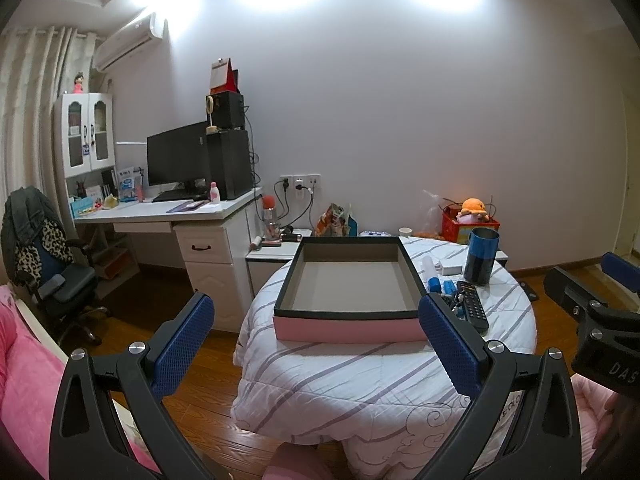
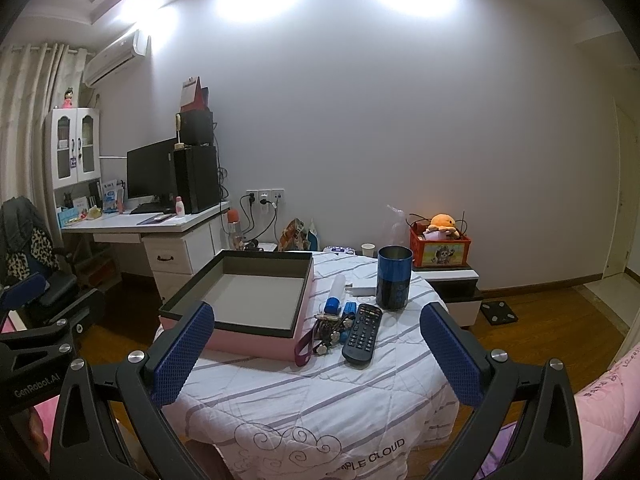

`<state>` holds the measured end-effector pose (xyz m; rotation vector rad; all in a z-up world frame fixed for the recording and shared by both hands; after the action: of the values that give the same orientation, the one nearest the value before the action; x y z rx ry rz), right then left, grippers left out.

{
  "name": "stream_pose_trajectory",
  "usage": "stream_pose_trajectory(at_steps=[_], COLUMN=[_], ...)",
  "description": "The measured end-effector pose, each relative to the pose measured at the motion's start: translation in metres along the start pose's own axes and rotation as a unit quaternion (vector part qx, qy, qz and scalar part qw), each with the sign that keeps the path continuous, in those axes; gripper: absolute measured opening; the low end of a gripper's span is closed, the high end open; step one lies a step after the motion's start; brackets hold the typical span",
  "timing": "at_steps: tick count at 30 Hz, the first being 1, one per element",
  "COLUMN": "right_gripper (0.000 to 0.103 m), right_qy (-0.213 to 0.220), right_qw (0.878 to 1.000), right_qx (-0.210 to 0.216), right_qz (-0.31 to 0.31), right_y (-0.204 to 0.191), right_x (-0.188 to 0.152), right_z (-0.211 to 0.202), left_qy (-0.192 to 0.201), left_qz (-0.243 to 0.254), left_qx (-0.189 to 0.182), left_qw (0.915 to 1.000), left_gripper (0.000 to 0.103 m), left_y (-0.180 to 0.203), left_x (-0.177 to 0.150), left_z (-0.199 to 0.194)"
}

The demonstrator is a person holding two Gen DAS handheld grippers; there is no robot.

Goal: Organize rigid objects

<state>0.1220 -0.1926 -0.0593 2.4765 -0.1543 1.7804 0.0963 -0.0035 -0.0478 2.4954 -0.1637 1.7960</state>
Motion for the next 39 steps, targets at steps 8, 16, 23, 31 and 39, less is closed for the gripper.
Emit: stream_pose_trajectory(at_steps=[8,16,23,31,39], right_gripper=[0.103,0.103,0.103,0.103,0.103], right_qy=[-0.001,-0.002,-0.002,-0.002,-0.002], right_qw=[1.0,1.0,1.0,1.0,1.0], right_qx=[0.0,-0.001,-0.003,-0.006,-0.008], right_qz=[0.0,0.0,0.0,-0.003,-0.002], right_y=[0.0,0.002,0.002,0.004,0.008], right_x=[0.0,-0.001,-0.002,-0.001,-0.001], right_z=[0.0,0.003,0.003,0.003,0.005], left_qy=[0.0,-0.001,-0.002,0.0,0.0], left_qz=[0.0,0.001,0.003,0.005,0.01], left_qx=[-0.001,-0.004,-0.007,-0.013,-0.017], left_qw=[1.0,1.0,1.0,0.9999,0.9998], left_gripper=[0.103,0.103,0.103,0.103,0.103], left_y=[0.0,0.004,0.008,0.014,0.018], left_x=[0.0,0.001,0.003,0.004,0.005], left_z=[0.0,0.001,0.003,0.003,0.003])
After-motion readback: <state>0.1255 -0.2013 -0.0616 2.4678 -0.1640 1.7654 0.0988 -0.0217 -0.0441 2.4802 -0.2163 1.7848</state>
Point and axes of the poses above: each gripper's, at about its wrist camera, not at the fingertips, and z roughly the way its jaws point, y to its right, x to its top, the point moved 9 cm from there along z, roughly the way its jaws point, and after that the axes turned 7 degrees about -x, right-handed, at the moved point
